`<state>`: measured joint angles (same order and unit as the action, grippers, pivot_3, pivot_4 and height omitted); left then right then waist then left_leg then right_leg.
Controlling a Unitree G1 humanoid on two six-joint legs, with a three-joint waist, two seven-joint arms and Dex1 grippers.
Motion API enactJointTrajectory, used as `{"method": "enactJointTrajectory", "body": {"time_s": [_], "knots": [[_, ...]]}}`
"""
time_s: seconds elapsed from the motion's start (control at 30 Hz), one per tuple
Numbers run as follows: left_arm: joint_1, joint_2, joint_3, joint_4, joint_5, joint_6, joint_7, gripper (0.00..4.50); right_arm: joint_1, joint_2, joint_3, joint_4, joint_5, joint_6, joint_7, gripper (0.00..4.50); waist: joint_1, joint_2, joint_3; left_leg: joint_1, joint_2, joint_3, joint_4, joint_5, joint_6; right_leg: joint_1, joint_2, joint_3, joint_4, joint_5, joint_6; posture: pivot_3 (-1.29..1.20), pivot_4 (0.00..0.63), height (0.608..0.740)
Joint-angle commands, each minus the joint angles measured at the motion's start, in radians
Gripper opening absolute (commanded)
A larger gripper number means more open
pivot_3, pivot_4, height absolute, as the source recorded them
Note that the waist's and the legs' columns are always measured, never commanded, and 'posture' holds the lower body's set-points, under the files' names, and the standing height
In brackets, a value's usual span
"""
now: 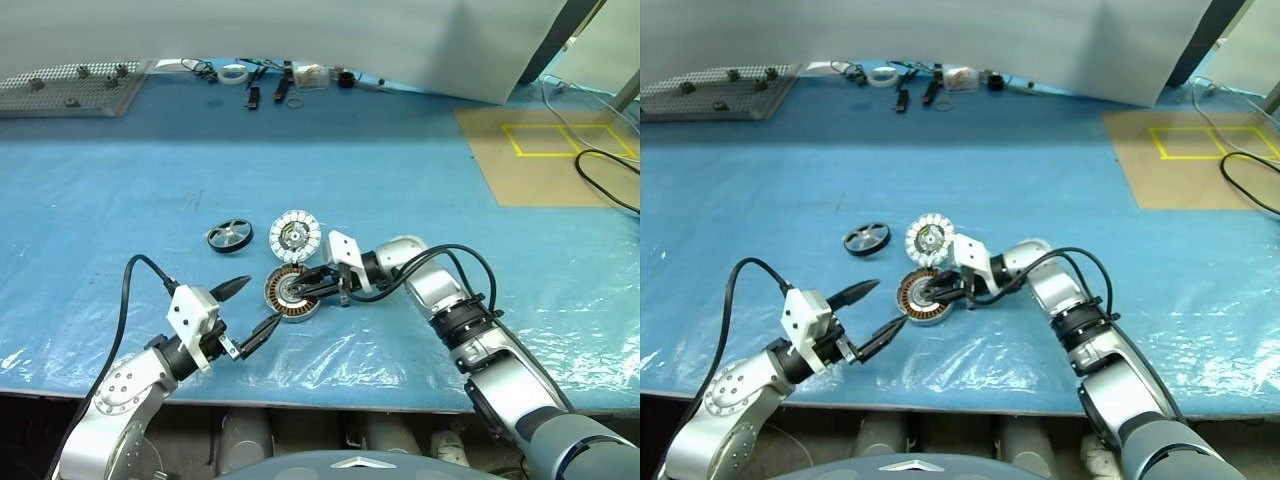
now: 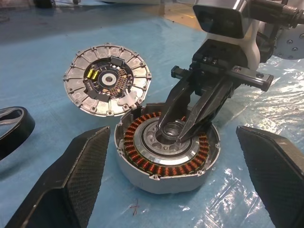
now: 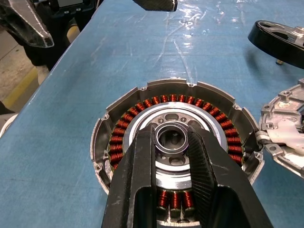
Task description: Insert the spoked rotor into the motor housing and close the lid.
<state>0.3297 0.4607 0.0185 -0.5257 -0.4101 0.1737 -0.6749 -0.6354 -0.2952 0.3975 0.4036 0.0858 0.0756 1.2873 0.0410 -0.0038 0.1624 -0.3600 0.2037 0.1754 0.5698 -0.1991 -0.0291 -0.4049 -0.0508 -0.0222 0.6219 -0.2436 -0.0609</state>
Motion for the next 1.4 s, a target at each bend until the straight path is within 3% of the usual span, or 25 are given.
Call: {"method": "enactJointTrajectory", "body": {"time_s": [0.03,1.4], "knots": [[0.008,0.009,0.002,-0.054,-0.011,0.003,0.000,4.50,-0.014,0.008,-0.009,-0.008,0.005,-0.018,-0.002,0.60,0.000,0.000,0.000,0.000,0.000,0.000,0.000,0.000,0.000,0.000,0.000,0.000,0.000,0.000,0.000,0.00,0.150,0.740],[-0.028,0.005,-0.009,-0.092,-0.016,0.062,0.046,4.50,-0.018,0.014,-0.009,0.030,-0.010,-0.047,-0.015,0.60,0.000,0.000,0.000,0.000,0.000,0.000,0.001,0.000,0.000,0.000,0.000,0.000,0.001,0.000,0.000,0.00,0.150,0.740]]}}
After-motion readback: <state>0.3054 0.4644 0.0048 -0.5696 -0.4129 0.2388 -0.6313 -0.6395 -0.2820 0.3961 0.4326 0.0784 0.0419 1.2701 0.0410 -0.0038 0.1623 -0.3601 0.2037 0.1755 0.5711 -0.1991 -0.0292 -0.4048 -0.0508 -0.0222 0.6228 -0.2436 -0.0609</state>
